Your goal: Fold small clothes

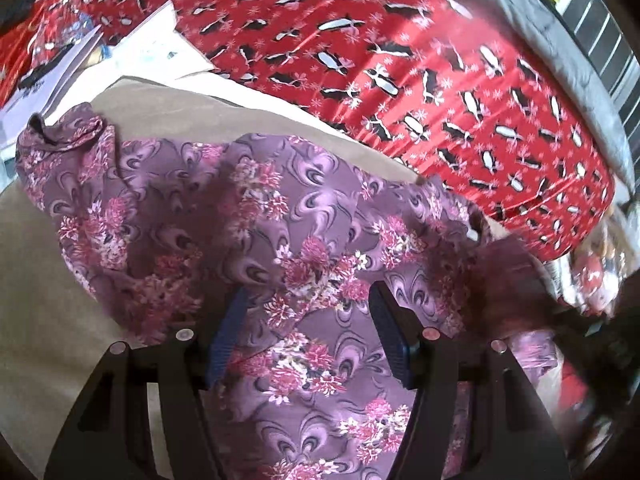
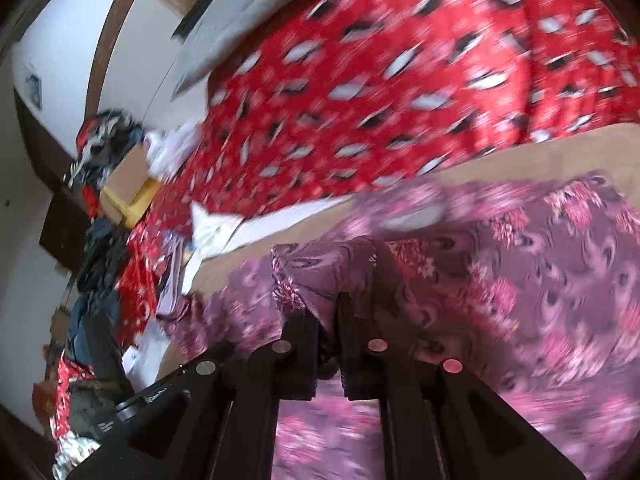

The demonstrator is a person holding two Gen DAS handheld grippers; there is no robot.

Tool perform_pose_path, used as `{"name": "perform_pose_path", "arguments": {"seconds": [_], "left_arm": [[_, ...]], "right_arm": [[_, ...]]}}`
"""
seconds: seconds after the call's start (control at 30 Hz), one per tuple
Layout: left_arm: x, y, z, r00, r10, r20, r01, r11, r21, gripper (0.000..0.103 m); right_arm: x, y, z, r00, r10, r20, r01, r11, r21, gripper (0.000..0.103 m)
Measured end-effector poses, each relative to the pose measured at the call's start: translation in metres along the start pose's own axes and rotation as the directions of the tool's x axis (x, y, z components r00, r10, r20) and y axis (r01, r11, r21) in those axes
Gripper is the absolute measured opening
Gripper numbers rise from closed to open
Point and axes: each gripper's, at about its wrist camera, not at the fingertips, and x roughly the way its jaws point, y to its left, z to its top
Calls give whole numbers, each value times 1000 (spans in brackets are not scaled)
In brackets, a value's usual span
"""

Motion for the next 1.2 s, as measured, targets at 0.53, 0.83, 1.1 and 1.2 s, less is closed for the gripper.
{"name": "perform_pose_path", "arguments": {"seconds": [0.53,0.83,1.1,1.2], "left_arm": [[60,-78,-34,929,-174,-328,225,966,126,74],[31,-87,-21,999,-38,-3,38,995,93,1],[20,-26,7,998,58,-18,-59,997,-47,0],[30,-41,-4,991,-53,-123,50,998,-34,1]], "right_arm": [[-54,-55,-73,990,-133,-52,132,991,-25,45],[-139,-131,-65,960,-262,96,251,961,119,47],[-149,-203,-37,932,-330,149,273,911,310,54],[-143,-219,-37,930,-335,150,256,885,390,54]]}}
